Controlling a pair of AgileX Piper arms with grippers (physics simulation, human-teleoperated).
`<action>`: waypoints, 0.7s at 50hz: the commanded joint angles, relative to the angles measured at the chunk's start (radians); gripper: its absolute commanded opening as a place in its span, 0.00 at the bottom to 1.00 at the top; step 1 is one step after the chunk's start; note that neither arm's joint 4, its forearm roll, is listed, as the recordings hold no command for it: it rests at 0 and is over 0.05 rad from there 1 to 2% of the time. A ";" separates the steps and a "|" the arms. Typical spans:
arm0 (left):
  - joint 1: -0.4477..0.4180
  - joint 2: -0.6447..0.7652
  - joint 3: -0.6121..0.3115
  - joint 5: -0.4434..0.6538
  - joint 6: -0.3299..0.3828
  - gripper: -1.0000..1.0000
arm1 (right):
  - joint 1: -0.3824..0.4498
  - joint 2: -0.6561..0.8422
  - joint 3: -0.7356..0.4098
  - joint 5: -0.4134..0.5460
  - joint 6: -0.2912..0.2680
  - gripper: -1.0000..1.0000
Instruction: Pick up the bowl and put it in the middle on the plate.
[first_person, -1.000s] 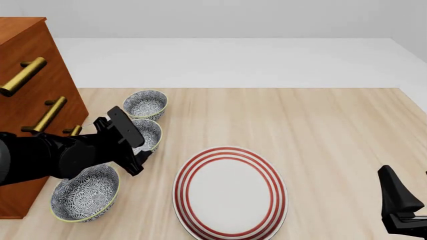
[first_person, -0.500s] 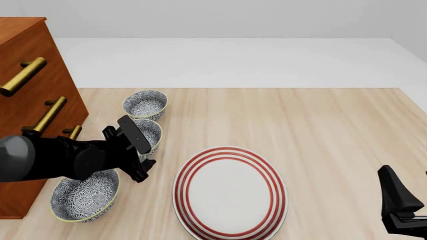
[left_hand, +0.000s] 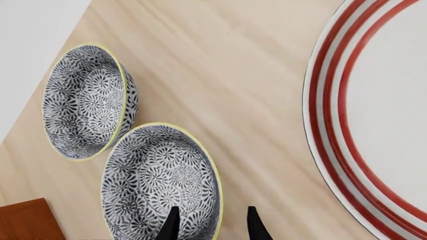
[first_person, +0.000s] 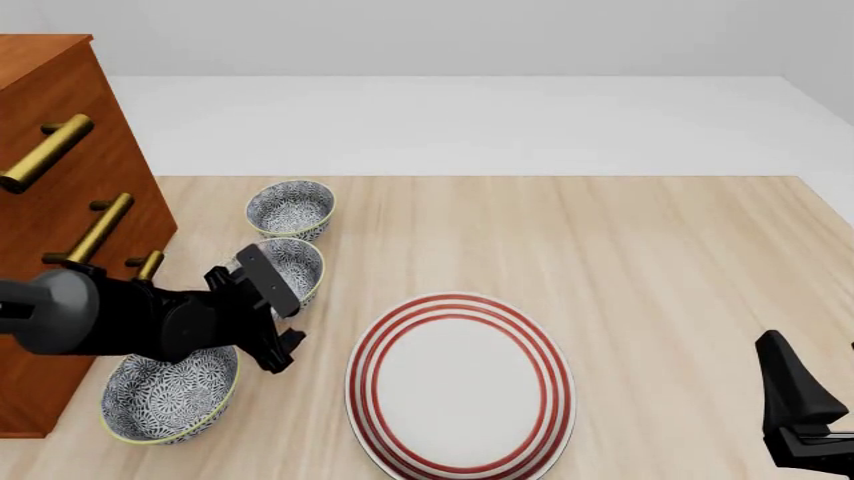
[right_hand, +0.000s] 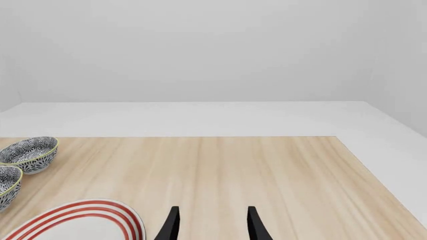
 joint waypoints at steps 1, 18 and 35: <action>0.019 0.031 0.004 -0.021 0.003 1.00 | 0.000 0.000 0.000 0.000 0.000 1.00; 0.002 -0.081 0.003 0.020 0.020 0.00 | 0.000 0.000 0.000 0.000 0.000 1.00; -0.111 -0.211 -0.038 0.134 -0.022 0.00 | 0.000 0.000 0.000 0.000 0.000 1.00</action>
